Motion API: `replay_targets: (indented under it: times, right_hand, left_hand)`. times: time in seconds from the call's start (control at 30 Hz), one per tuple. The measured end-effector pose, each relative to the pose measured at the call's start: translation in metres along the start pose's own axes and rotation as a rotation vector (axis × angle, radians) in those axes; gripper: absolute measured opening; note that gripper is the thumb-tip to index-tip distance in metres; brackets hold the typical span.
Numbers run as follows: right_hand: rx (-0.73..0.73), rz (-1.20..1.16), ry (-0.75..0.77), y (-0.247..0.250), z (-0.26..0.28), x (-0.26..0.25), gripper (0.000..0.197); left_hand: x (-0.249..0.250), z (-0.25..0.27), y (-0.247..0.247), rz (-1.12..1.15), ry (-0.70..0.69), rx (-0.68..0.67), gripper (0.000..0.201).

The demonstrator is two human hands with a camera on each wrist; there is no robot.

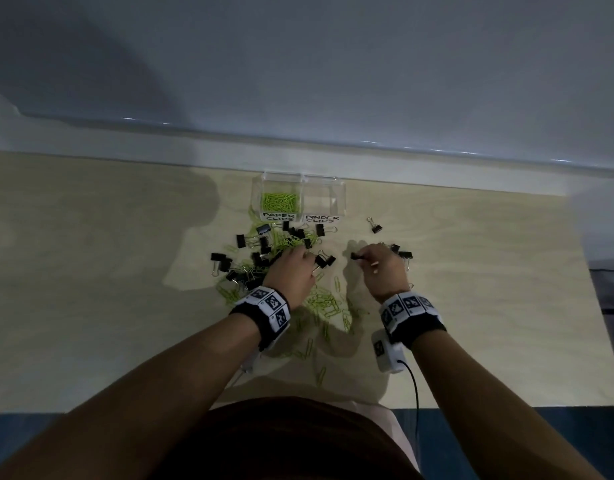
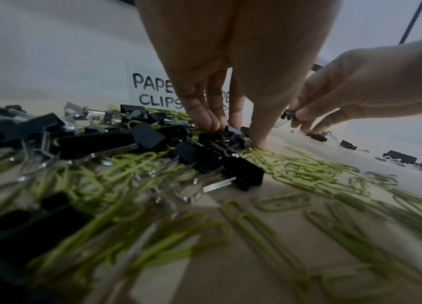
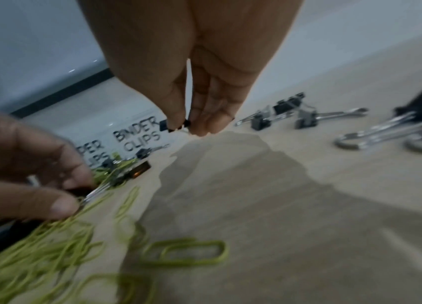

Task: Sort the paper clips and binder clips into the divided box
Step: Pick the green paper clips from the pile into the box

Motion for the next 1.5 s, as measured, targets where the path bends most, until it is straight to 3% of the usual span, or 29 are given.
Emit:
replay_targets:
  times: [0.13,0.2,0.33,0.5,0.57,0.67,0.77,0.87,1.03,1.1,1.27,1.5]
  right_hand:
    - [0.115,0.141,-0.092,0.017,-0.002,0.016,0.011]
    - [0.116,0.219,-0.035,0.016,0.000,0.009,0.014]
    - [-0.077,0.188,0.142,-0.007,0.004,-0.022,0.015]
    - [-0.185,0.162,0.118,-0.026,0.002,-0.042,0.025]
    - [-0.176,0.154,0.123,-0.027,0.001,-0.043,0.022]
    - [-0.160,0.155,0.138,-0.023,0.001,-0.037,0.021]
    - [-0.140,0.157,0.123,-0.016,0.000,-0.027,0.018]
    - [-0.138,0.119,0.182,-0.015,0.001,-0.029,0.021]
    - [-0.211,0.146,0.190,-0.028,0.004,-0.045,0.026]
    - [-0.199,0.163,0.172,-0.032,0.002,-0.045,0.019]
    - [-0.203,0.175,0.177,-0.028,-0.002,-0.039,0.010]
    - [0.061,0.266,0.109,0.005,-0.004,-0.001,0.017]
  left_hand:
    - [-0.001,0.000,0.001,0.042,0.044,0.046,0.020]
    - [-0.005,0.000,0.002,0.113,0.053,0.088,0.012]
    - [-0.009,0.007,0.009,0.414,0.103,0.127,0.013]
    - [-0.030,0.017,0.035,0.755,0.312,0.265,0.021]
    - [-0.052,0.021,0.046,0.781,0.402,0.357,0.021]
    - [-0.091,0.029,0.054,0.604,0.468,0.449,0.020]
    - [-0.114,0.035,0.054,0.249,0.440,0.410,0.022]
    - [-0.091,0.031,0.052,0.102,0.260,0.382,0.021]
    - [-0.023,0.023,0.021,0.126,-0.017,-0.007,0.026]
    - [-0.016,0.020,0.010,0.059,-0.019,-0.072,0.028]
    - [-0.021,0.015,0.002,-0.006,0.042,-0.043,0.018]
    - [-0.030,0.014,0.005,0.050,-0.003,-0.074,0.011]
Point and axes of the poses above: each hand's wrist, its own z-axis away from the middle knuckle, its own y-axis out of the back of the hand, x = y × z, the point moved 2 cm from there along -z, towards the middle knuckle, and after that the axes turned 7 degrees about x, right-handed, at the moved point
